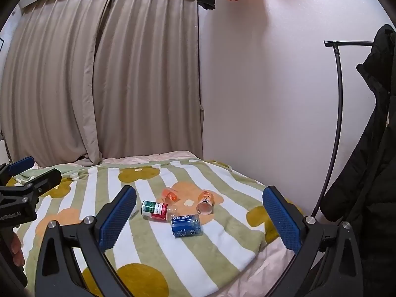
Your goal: Flip cup upside down
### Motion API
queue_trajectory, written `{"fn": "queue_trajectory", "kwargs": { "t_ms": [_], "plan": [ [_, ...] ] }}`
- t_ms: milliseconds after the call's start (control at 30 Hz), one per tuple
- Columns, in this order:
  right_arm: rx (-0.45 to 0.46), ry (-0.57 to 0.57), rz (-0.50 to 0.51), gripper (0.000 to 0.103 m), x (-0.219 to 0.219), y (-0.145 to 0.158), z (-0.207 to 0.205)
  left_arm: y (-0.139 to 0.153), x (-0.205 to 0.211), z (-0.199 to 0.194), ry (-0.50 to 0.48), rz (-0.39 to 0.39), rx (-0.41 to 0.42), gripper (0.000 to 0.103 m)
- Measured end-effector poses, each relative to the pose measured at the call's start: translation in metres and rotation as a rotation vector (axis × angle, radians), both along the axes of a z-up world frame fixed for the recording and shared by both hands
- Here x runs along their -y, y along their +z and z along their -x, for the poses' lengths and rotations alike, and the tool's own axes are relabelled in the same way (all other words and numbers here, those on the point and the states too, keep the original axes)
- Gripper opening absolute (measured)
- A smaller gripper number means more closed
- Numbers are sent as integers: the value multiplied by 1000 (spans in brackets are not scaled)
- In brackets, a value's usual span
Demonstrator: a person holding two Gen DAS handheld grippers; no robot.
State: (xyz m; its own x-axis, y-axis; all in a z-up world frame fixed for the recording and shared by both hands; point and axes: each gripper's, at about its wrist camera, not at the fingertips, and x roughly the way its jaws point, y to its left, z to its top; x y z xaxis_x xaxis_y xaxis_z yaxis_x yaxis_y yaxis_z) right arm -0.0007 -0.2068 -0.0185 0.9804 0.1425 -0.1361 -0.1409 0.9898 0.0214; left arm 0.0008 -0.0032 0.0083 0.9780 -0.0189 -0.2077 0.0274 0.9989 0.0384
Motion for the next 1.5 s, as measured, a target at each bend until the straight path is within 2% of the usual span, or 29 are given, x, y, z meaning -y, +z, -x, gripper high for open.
{"fn": "queue_trajectory", "kwargs": {
  "t_ms": [1500],
  "plan": [
    [-1,-2,-2,102,-4,-4,3,2,5,0,-2,-1,1,103]
  ]
}}
